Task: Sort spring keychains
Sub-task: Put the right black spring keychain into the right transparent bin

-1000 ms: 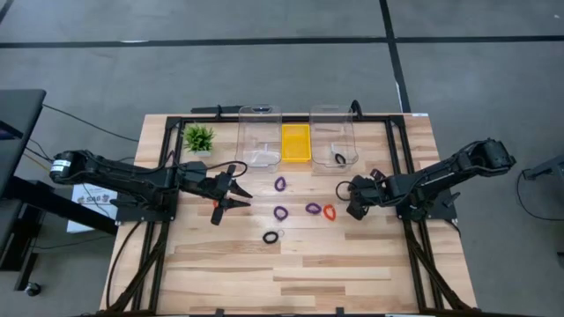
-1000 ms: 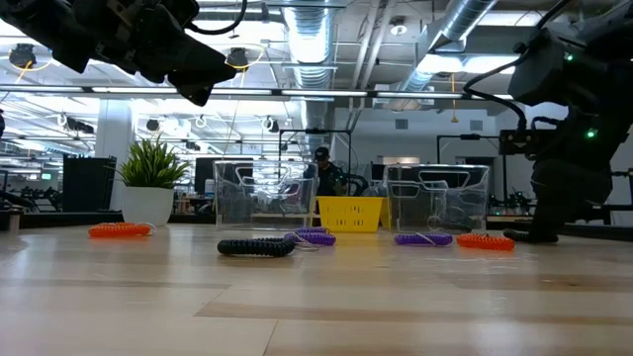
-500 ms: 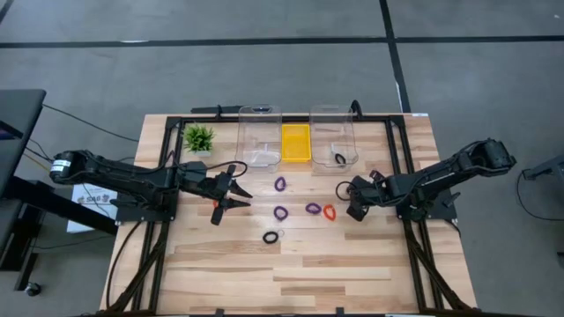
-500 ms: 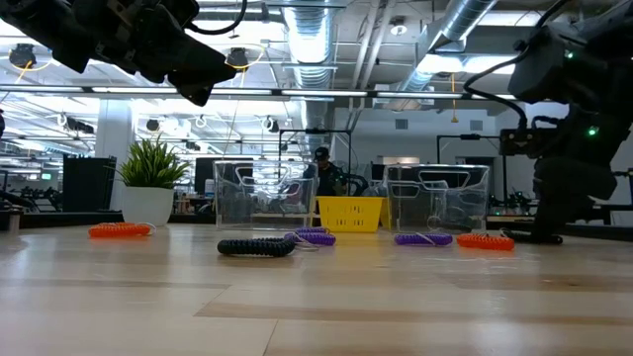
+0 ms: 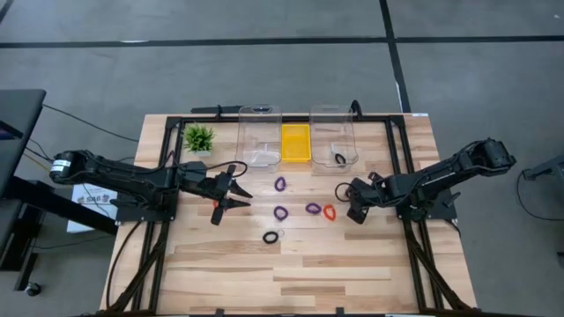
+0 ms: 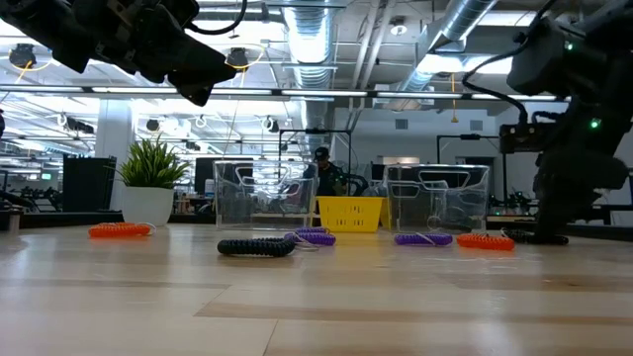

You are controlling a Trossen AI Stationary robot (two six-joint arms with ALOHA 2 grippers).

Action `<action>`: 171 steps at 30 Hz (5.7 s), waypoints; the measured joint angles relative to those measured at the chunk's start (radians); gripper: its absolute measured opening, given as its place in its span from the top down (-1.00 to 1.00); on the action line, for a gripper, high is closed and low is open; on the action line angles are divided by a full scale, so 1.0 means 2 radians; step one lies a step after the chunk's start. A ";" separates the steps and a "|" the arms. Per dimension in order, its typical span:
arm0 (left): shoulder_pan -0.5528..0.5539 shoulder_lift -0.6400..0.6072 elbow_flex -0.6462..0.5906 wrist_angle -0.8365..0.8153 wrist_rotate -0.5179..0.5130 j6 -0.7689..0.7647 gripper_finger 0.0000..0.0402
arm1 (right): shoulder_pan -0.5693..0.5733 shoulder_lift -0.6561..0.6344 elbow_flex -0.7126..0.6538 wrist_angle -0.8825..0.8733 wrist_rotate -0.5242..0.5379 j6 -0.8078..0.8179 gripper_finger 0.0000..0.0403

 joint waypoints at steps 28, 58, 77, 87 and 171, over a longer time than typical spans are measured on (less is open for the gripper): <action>0.000 0.000 0.000 0.000 0.000 0.000 0.44 | 0.035 0.000 0.032 0.009 0.048 -0.012 0.74; 0.000 0.000 0.000 0.000 0.000 0.000 0.44 | 0.008 0.000 -0.053 0.103 0.026 0.006 0.30; 0.000 0.000 0.000 0.000 0.000 0.000 0.44 | 0.009 0.000 -0.025 0.056 -0.024 -0.004 0.85; 0.000 0.000 0.000 0.000 0.000 0.000 0.44 | 0.009 0.001 -0.010 0.026 -0.022 -0.012 0.88; 0.000 0.000 0.000 0.000 0.000 0.002 0.44 | -0.186 0.000 0.103 0.179 0.301 -0.220 0.70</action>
